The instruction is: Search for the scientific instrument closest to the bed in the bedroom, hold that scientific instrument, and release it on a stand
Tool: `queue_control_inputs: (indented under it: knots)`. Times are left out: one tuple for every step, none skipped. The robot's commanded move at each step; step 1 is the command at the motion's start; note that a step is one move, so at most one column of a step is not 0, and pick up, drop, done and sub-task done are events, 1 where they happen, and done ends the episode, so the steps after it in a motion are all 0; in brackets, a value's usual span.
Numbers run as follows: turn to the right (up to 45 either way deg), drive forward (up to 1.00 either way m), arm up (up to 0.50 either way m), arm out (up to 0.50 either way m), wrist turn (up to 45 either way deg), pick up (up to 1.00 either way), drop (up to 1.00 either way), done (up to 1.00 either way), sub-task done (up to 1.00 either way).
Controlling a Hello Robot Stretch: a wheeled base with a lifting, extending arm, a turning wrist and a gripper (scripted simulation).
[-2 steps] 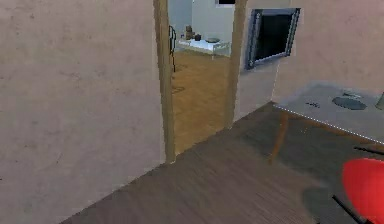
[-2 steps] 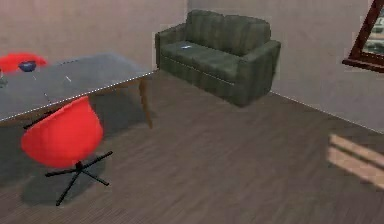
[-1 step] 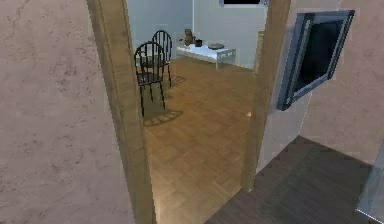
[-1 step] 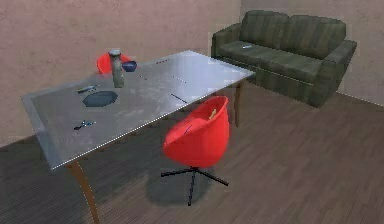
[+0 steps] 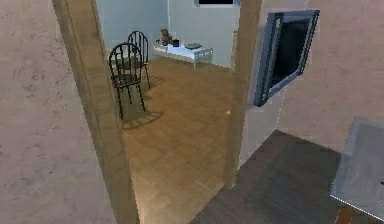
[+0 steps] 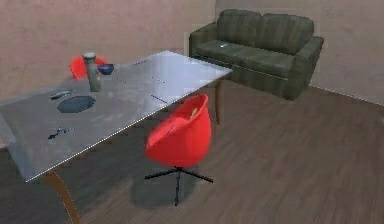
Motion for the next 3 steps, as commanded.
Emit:
queue_control_inputs:
  knots:
    - [0.0, 0.45, 0.00, 0.00, 0.0, 0.00, 0.00, 0.00, 0.00]
    - [36.0, 0.00, 0.00, 0.00, 0.0, 0.00, 0.00, 0.00, 0.00]
    - [0.0, 0.30, 0.00, 0.00, 0.0, 0.00, 0.00, 0.00, 0.00]
